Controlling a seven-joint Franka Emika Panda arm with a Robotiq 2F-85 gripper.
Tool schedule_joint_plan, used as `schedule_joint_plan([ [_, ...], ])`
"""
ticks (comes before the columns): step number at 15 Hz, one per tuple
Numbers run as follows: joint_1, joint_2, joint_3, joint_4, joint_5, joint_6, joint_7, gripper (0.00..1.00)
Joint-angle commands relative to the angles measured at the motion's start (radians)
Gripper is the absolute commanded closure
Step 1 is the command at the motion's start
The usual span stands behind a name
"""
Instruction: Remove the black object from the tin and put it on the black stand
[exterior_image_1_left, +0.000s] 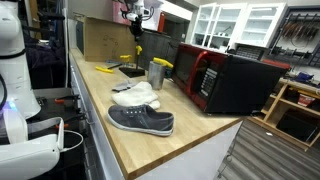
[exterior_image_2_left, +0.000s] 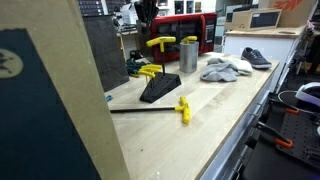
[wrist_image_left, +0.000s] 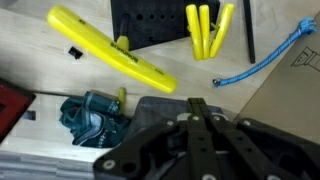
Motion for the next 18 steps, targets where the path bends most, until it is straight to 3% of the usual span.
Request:
schedule_joint_plan([
  [1,-0.012,-0.070,-0.017,0.021,-0.042,-0.041,0.012,1.00],
  [4,-0.019,-0.132,-0.027,0.030,-0.100,-0.107,0.034,1.00],
  [5,-0.021,-0.151,-0.027,0.035,-0.114,-0.145,0.042,0.74],
  [6,-0.023,-0.172,-0.027,0.037,-0.116,-0.181,0.044,0.73],
  [12,-0.034,-0.258,-0.031,0.071,-0.099,-0.368,0.090,0.29],
  [16,-0.044,-0.251,-0.046,0.113,-0.004,-0.546,0.165,0.01],
  [17,-0.044,-0.251,-0.054,0.116,0.047,-0.563,0.159,0.00],
  [18,-0.042,-0.260,-0.040,0.085,-0.012,-0.505,0.144,0.10],
])
